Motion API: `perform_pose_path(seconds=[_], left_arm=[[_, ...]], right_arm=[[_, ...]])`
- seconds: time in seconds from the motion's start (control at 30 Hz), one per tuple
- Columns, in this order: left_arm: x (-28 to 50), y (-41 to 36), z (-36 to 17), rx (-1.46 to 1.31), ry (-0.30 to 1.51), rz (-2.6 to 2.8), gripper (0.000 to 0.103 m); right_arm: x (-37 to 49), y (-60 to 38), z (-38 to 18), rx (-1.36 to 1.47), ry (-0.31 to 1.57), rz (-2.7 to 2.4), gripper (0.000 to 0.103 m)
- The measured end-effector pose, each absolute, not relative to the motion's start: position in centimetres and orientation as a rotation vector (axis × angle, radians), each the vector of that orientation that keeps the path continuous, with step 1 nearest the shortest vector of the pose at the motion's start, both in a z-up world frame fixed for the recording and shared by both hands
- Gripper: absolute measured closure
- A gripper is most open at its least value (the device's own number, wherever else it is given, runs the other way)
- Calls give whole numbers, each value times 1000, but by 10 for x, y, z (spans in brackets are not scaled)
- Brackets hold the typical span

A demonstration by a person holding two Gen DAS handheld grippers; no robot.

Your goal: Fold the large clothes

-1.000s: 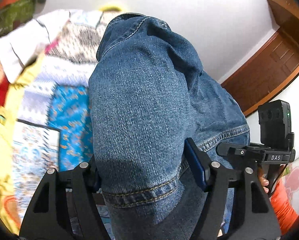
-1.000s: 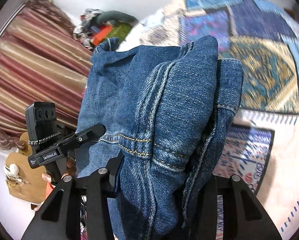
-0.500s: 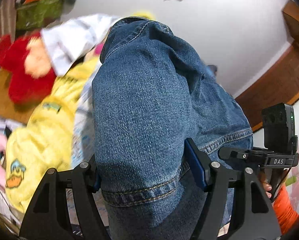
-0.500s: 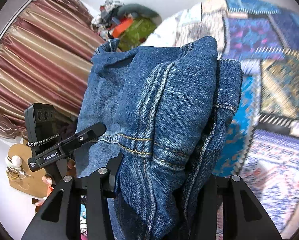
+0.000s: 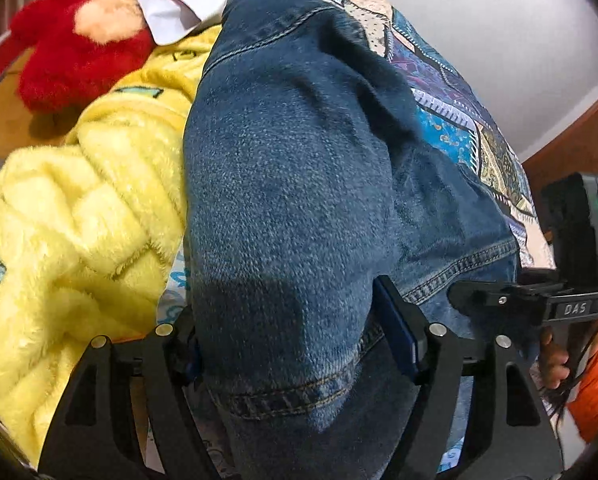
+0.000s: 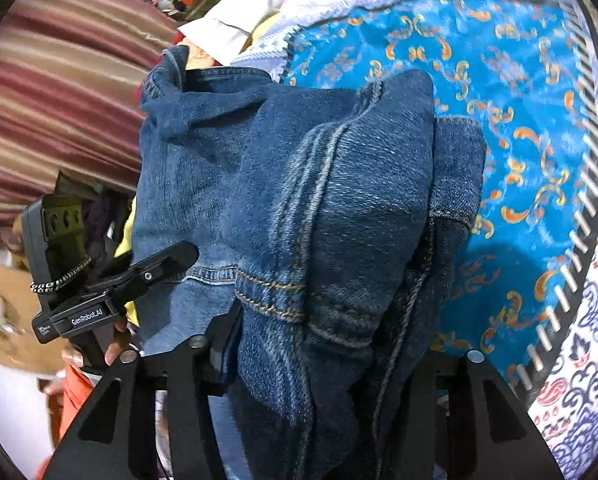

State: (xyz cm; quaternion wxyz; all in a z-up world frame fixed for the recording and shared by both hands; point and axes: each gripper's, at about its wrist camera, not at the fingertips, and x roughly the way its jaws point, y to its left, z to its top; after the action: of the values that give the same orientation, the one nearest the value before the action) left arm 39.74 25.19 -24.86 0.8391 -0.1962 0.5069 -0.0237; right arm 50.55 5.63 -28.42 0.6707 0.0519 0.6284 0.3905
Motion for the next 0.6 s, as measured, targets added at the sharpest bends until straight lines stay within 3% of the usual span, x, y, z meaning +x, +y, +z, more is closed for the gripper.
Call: perform_pose_path(seconds=[0.1,0.17,0.37,0.6], left_arm=[[390,248,-244,-373,1060,-18,27],[384,245,-240,-341,1053,2,27],[353,232,-211,-197,1030,90,28],[305,207,-132,-91,861,159,28]], right_arm=[[497,52,-276,34,1390,847,33],[489,45,-272,-32,1356,828,28],[452,9,-244,-193,1225,805,28],[409,-30,-152,-107,966,791,28]])
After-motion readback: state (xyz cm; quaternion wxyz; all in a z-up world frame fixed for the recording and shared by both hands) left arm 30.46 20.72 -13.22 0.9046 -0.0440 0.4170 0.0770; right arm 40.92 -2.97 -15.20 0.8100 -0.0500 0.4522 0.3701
